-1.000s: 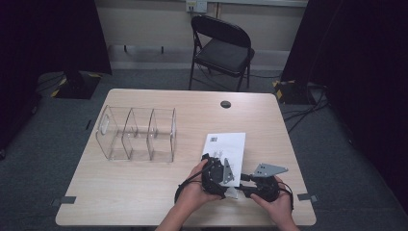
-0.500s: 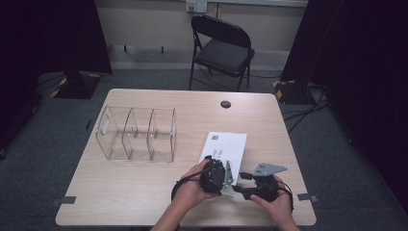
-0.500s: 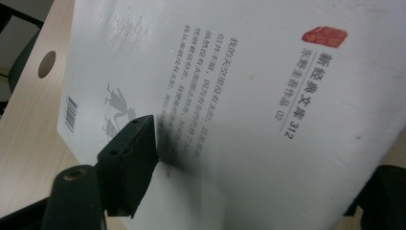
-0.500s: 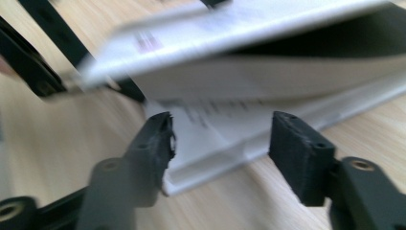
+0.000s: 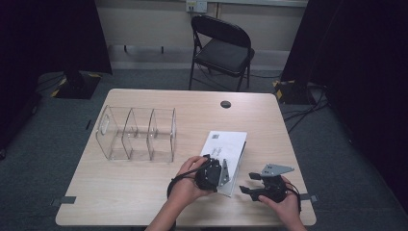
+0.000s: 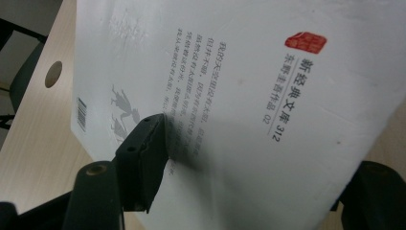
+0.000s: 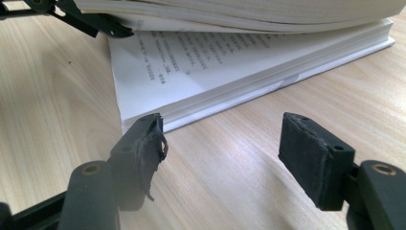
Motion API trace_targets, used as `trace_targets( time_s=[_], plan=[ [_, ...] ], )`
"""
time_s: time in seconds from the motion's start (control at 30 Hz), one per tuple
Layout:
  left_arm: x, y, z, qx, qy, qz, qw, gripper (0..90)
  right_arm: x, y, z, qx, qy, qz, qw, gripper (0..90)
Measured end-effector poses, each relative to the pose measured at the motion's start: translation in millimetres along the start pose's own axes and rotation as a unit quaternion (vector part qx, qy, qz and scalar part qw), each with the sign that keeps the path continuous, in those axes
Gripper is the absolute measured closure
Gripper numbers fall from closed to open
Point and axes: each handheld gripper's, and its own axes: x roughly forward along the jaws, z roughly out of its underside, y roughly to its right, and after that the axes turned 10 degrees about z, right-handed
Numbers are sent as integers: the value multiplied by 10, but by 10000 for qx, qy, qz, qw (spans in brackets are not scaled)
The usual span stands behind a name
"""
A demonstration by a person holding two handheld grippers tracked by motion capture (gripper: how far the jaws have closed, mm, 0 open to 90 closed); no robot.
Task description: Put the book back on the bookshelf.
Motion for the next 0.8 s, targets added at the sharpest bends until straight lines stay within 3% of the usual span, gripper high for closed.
trace_targets(
  time_s=[0.07, 0.3, 0.5, 0.8],
  plan=[
    [-13, 7, -6, 63, -3, -36, 10000, 360, 1, 11, 9, -75, -43, -15, 10000, 313],
    [-108, -23, -96, -52, -187, -15, 9998, 430, 2, 77, 54, -177, -152, 58, 9997, 263],
    [-194, -74, -150, -298, -171, 28, 9994, 472, 17, 121, 122, -365, -209, 6, 9991, 242],
    [-359, -164, -265, -448, -249, 44, 9987, 526, 72, 86, 140, -711, -213, 27, 9972, 220]
  ],
)
